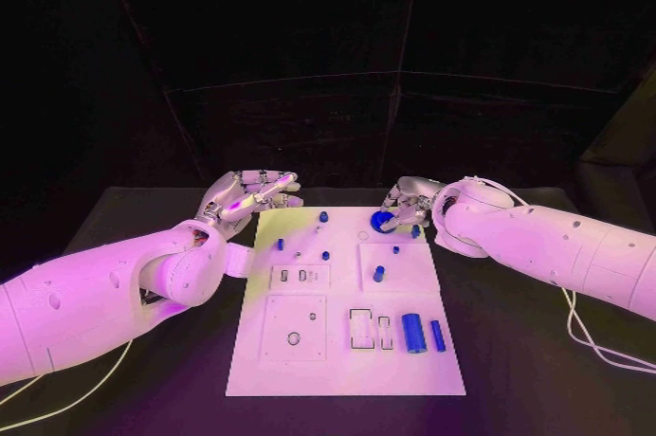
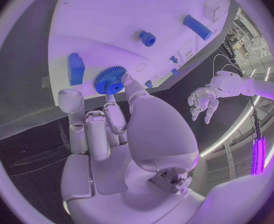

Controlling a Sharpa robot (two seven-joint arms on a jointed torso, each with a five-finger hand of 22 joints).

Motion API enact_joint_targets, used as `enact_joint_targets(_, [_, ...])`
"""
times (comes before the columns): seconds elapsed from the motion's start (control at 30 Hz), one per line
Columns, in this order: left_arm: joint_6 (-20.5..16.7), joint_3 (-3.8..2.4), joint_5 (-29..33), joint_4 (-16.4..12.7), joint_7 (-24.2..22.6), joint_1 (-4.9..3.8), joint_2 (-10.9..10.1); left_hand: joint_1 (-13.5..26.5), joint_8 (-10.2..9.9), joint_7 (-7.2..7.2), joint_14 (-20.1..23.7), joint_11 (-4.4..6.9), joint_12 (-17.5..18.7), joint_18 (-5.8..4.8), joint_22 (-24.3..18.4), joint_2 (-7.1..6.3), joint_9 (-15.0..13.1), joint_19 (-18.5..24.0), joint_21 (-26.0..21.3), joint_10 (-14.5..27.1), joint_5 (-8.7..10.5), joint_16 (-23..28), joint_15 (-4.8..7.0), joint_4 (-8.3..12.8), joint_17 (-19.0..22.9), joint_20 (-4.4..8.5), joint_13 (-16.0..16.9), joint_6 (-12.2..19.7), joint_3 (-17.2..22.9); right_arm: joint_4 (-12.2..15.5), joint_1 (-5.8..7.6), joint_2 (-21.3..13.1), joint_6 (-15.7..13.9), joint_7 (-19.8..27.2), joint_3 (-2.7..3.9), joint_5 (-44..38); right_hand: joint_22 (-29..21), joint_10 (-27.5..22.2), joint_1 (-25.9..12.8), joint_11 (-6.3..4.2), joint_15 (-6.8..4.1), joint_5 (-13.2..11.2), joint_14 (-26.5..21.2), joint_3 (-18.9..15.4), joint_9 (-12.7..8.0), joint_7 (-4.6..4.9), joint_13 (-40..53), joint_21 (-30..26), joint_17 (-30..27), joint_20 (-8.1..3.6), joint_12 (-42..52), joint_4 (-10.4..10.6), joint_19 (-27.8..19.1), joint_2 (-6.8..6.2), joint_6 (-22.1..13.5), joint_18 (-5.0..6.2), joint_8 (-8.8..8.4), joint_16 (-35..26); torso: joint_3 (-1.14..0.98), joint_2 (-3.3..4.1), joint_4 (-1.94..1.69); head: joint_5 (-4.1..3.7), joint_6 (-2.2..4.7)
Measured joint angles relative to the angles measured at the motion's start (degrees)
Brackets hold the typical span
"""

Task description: Assemble the parts on the task board

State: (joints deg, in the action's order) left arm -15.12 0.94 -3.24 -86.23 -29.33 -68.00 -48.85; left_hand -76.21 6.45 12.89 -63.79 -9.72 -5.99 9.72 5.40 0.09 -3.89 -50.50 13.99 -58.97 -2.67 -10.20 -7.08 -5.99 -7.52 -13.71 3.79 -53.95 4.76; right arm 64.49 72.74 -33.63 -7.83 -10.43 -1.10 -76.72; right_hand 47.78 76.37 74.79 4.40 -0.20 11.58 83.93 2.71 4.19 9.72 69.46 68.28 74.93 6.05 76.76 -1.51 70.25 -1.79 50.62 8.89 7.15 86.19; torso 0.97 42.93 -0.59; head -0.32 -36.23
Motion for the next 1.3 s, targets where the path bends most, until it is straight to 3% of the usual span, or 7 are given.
enact_joint_targets(0.33, [0.1, 0.00, -0.1, 0.1, 0.0, 0.00, -0.1, 0.0, 0.0, 0.00, 0.0, 0.00, 0.0, 0.00, 0.0, 0.00, 0.0, 0.0, 0.0, 0.0, 0.00, 0.0, 0.00, 0.0, 0.0, 0.00, 0.0, 0.0, 0.0, -0.1, 0.03, 0.0, 0.1, 0.1, 0.02, -0.4, 0.5, 0.9, 1.2, -0.10, 0.00, 0.3, 0.0, 0.0, 0.0, -0.25, 1.5, 0.7, 0.0, -0.03, 1.1, 0.0, 0.0, 1.24, 0.8, 0.00, 0.81, 0.3, -0.03, -0.03, 0.05, -0.01, -0.11])
enact_joint_targets(0.57, [0.1, 0.00, -0.1, 0.1, 0.0, 0.00, -0.1, 0.0, 0.0, 0.00, 0.0, 0.00, 0.0, 0.00, 0.0, 0.00, 0.0, 0.0, 0.0, 0.0, 0.00, 0.0, 0.00, 0.0, 0.0, 0.00, 0.0, 0.0, 0.0, 0.2, 0.01, -0.2, -0.3, 0.5, -0.02, -0.5, 1.1, 2.3, 2.6, -1.02, -0.09, -0.5, 0.1, 2.5, 0.1, -1.04, 3.4, 1.1, 0.0, -0.53, 2.3, -0.8, 0.5, 2.59, 5.0, 0.00, 2.65, 0.3, -0.03, -0.03, 0.07, -0.01, -0.10])
enact_joint_targets(0.63, [0.1, 0.00, -0.1, 0.1, 0.0, 0.00, -0.1, -0.2, 0.0, 0.00, 0.0, 0.00, 0.0, 0.00, 0.0, 0.19, 0.0, 0.0, 0.0, 0.0, 0.00, 0.1, 0.00, 0.0, 0.0, 0.00, 0.0, 0.0, 0.0, 0.4, -0.07, -0.2, -0.9, 0.8, -0.05, -0.6, 1.3, 2.5, 2.7, -1.24, -0.58, -0.3, 0.1, 3.3, 0.1, -1.25, 3.6, 1.2, 0.0, -0.56, 2.3, -1.1, 0.6, 2.73, 5.7, -0.07, 2.99, 0.5, -0.04, -0.03, 0.07, -0.01, -0.06])
enact_joint_targets(0.7, [0.1, 0.00, -0.1, 0.1, 0.1, 0.00, -0.1, -0.2, 0.0, 0.00, 0.0, 0.00, 0.0, 0.00, 0.0, 0.22, 0.0, 0.0, 0.0, 0.0, 0.00, 0.2, 0.00, 0.2, 0.0, 0.00, 0.0, 0.0, 0.2, 0.6, -0.11, -0.2, -1.3, 1.0, -0.06, -0.7, 1.4, 2.6, 2.8, -1.33, -0.65, -0.2, 0.0, 3.7, 0.1, -1.19, 3.7, 1.2, 0.0, -0.73, 2.3, -1.2, 0.7, 2.82, 5.8, -0.92, 3.16, 0.5, -0.05, -0.03, 0.07, -0.01, -0.04])
enact_joint_targets(1.1, [0.2, 0.00, -0.2, 0.1, 0.1, 0.00, -0.1, -0.2, 0.0, 0.00, 0.0, 0.00, 0.0, 0.00, -0.1, 0.22, 0.0, 0.0, 0.0, 0.0, 0.00, 0.2, 0.00, 0.2, 0.0, 0.00, 0.0, 0.0, 0.2, 1.9, -0.12, -0.4, -5.0, 2.5, -0.06, -1.3, 2.1, 2.6, 3.1, -1.33, -0.65, -0.2, 0.0, 4.8, 0.1, -1.16, 4.0, 1.7, 0.0, -0.93, 2.3, -1.7, 0.9, 3.27, 5.8, -0.91, 3.16, 0.7, -0.05, -0.02, 0.04, -0.05, -0.01])
enact_joint_targets(1.3, [0.3, 0.00, -0.2, 0.1, 0.2, 0.00, -0.1, -0.2, 0.0, 0.00, 0.0, 0.00, 0.0, 0.00, -0.1, 0.22, 0.0, 0.0, 0.0, 0.0, 0.00, 0.2, 0.00, 0.2, 0.0, 0.00, 0.0, 0.0, 0.2, 5.0, -0.13, -0.8, -7.6, 3.0, -0.06, -2.2, 2.6, 2.8, 3.1, -1.53, -0.64, 0.6, 0.0, 5.6, -0.1, -1.04, 4.3, 2.0, 0.0, -1.13, 2.6, -1.9, 1.1, 3.30, 6.0, -0.90, 2.81, 0.8, -0.07, -0.03, 0.04, 0.13, -0.03])
